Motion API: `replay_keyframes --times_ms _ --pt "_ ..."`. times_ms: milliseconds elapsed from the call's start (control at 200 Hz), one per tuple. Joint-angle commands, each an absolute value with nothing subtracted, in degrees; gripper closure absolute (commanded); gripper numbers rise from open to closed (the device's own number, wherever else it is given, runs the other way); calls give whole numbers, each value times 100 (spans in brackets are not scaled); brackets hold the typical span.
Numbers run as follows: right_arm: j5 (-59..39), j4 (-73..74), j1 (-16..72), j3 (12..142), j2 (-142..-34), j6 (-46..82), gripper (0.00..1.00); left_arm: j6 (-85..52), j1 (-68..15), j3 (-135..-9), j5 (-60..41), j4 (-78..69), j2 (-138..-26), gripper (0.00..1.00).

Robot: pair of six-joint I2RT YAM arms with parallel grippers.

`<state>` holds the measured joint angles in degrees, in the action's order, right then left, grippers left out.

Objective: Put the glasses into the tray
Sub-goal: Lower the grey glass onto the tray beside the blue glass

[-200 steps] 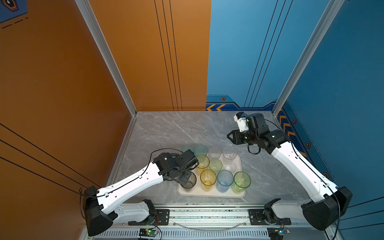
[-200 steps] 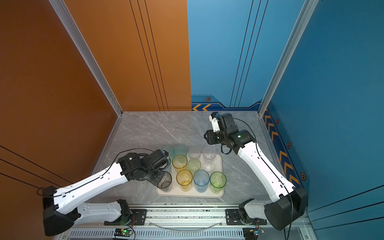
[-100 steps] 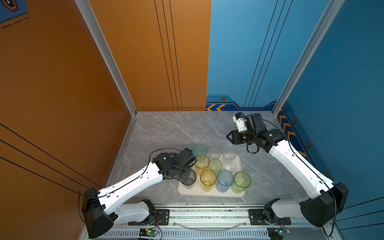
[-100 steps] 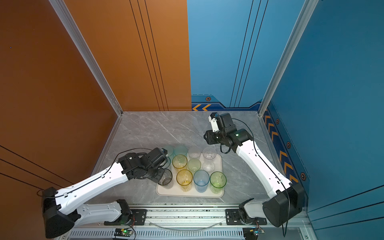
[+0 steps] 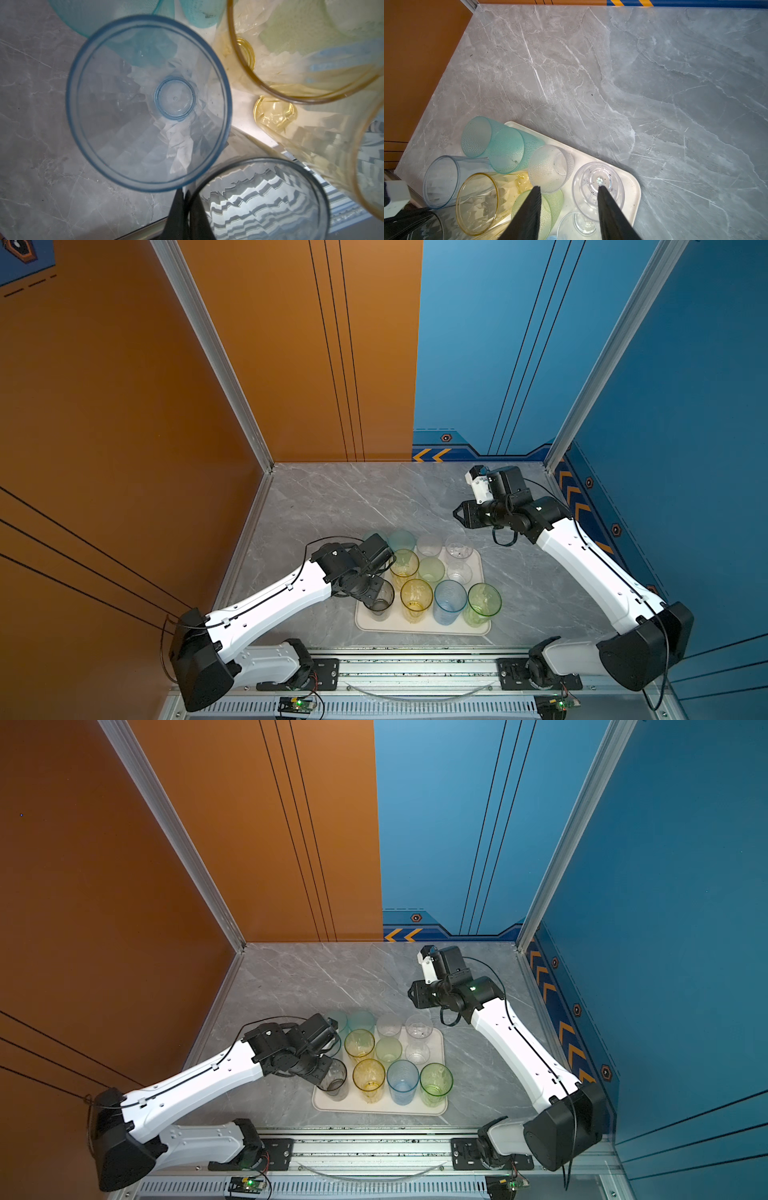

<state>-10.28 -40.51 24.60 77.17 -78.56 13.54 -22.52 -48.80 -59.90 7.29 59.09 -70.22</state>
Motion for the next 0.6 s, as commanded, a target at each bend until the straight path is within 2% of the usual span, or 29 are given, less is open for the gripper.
replay_keyframes --times_ms 0,320,596 --pt "-1020 -4210 2417 7730 -7910 1278 56 -2188 -4815 -5941 589 5876 -7041 100" --pt "-1034 -4209 2399 7707 -7928 1266 56 -2188 -4798 -5941 607 5887 -7173 100" --pt "-1053 -4198 2382 7686 -7936 1266 56 -2180 -4795 -5959 604 5889 -7181 95"
